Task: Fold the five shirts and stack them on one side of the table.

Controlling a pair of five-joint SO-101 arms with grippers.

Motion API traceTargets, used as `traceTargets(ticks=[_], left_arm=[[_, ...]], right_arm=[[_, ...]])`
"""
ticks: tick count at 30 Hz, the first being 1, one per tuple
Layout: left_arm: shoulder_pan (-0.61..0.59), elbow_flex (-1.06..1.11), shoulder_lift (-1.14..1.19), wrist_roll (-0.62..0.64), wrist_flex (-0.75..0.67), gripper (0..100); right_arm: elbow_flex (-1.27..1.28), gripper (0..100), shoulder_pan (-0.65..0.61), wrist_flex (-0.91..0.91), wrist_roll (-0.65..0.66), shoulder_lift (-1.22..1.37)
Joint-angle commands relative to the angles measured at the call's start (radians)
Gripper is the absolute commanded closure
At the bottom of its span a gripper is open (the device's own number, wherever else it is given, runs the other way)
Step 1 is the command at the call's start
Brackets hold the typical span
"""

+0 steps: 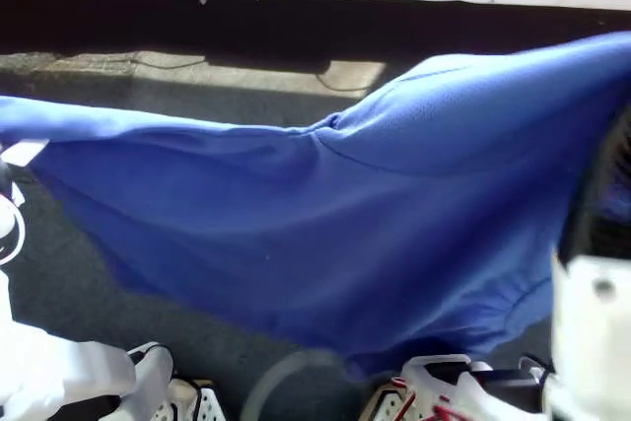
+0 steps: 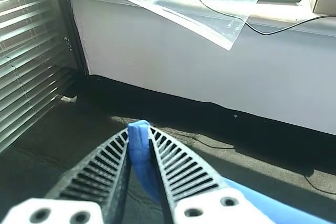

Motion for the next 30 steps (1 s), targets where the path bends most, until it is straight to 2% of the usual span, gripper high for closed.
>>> traceTargets(ticks=[1,5,11,17,21,25,30], left_arm=[[-0.044,0.099,0.005,0.0,-0.005,99],[-0.073,0.348,0.007,-0.002,-0.071,99],[-0.051,0.716,0.007,-0.049,-0.381,99],[0.027,0.9,0.012,-0.051,-0.641,99],[0.068,0.874,0.108,-0.084,-0.732,99],[0.124,0.762,0.295,-0.137,-0.736,99],[0.147,0.593,0.547,-0.141,-0.735,99]], right_arm=[[0.197,99.3,0.008,-0.031,0.005,0.002],[0.464,99.3,0.007,-0.134,0.005,0.004],[0.921,99.3,0.007,-0.43,0.003,0.004],[1.285,99.3,0.007,-0.797,0.008,0.004],[1.368,99.3,0.007,-0.908,0.008,0.005],[1.366,99.3,0.007,-0.934,0.009,0.053],[1.363,99.3,0.007,-0.934,0.005,0.186]])
